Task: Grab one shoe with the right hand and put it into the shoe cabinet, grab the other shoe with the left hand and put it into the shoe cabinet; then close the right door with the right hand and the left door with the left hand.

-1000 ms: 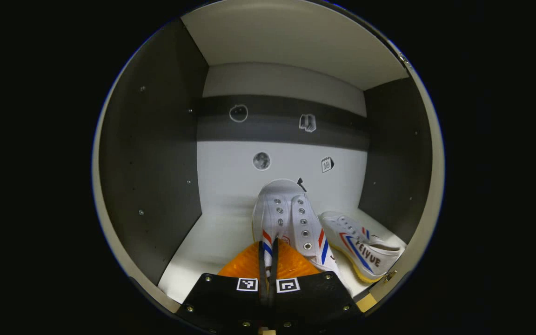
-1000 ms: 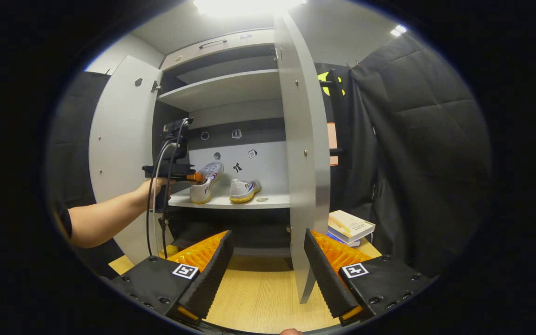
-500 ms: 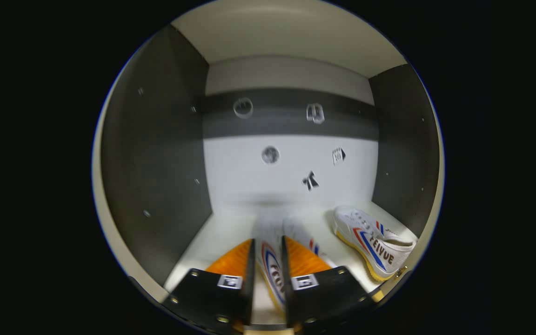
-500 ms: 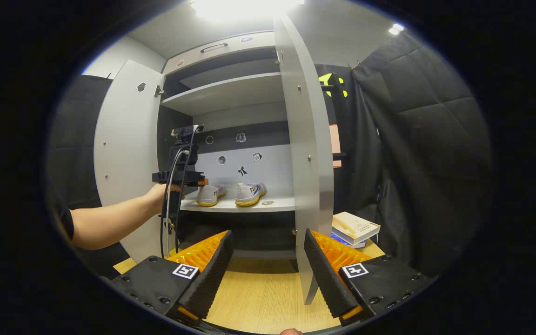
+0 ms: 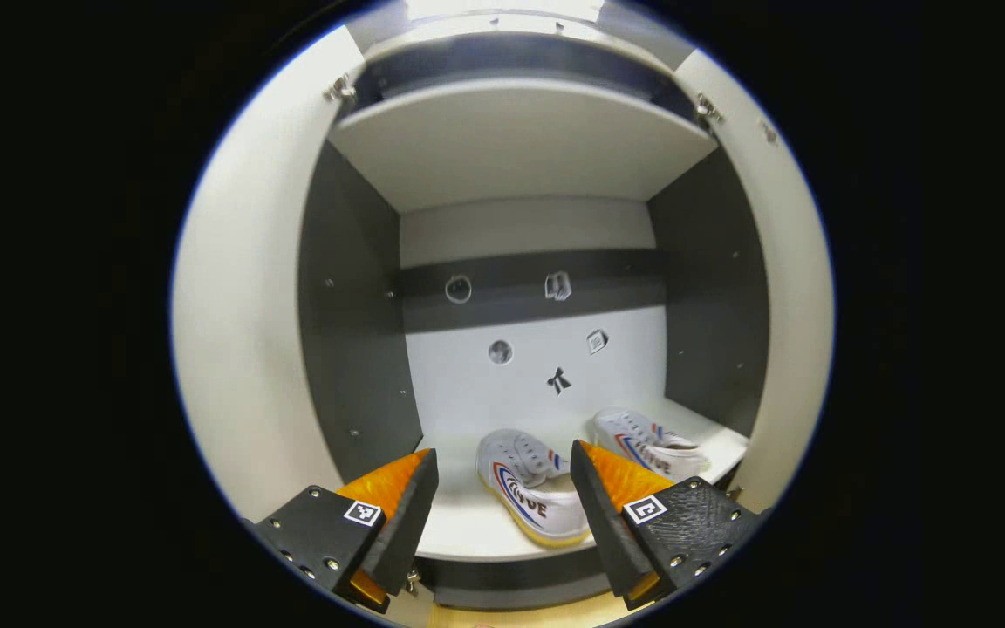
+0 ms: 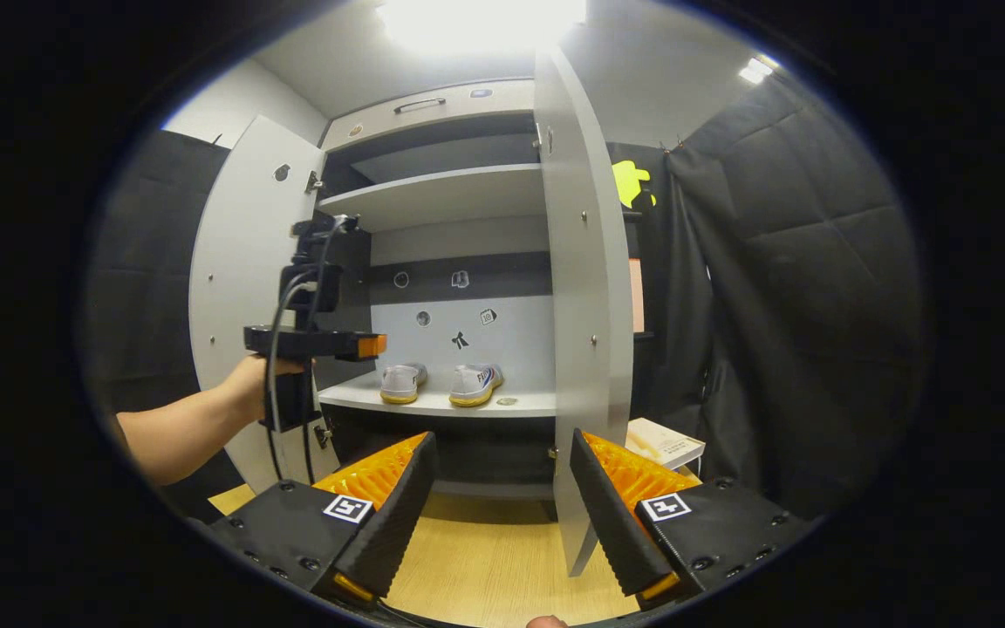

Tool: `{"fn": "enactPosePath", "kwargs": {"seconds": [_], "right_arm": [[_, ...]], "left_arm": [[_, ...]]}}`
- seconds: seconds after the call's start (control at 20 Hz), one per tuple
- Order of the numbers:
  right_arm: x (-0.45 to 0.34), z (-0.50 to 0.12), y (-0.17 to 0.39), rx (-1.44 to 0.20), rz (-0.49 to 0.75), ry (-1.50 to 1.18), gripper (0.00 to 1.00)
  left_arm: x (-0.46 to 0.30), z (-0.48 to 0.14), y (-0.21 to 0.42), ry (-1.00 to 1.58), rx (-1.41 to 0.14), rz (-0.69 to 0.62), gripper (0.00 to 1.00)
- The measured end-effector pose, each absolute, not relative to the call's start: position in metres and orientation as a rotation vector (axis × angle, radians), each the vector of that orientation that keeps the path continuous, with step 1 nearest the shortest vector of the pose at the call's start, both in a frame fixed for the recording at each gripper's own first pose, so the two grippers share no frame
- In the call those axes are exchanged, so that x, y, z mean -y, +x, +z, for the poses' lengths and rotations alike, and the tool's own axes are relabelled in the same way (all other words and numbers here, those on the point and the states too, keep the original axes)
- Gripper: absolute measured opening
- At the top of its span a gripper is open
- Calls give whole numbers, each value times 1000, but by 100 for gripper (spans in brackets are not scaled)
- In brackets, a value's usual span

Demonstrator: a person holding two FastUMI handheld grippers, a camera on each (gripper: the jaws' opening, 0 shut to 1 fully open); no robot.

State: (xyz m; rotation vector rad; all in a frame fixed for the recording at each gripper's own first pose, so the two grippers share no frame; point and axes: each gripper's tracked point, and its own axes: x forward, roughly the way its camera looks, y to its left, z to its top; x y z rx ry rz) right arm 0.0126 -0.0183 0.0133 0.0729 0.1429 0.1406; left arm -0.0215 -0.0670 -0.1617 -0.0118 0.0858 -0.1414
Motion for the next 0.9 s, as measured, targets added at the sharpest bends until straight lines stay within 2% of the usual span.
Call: {"fn": "enactPosePath", "kwargs": {"seconds": [0.1,0.15,0.4,0.45,0.55,0.9], "right_arm": [[19,20,12,-129,132,72,92],[19,22,12,-125,130,70,96],[24,36,12,-97,114,42,92],[25,38,13,-92,111,39,96],[25,41,14,-88,111,40,96],[15,46,17,-87,133,54,96]], "left_arm": [[63,-150,-52,-23,-66,-158,81],[62,-146,-66,-29,-57,-167,81],[41,-136,-126,-40,-39,-174,82],[36,-136,-138,-40,-37,-176,81],[29,-136,-160,-37,-38,-176,81],[16,-144,-216,-55,-67,-179,81]]}}
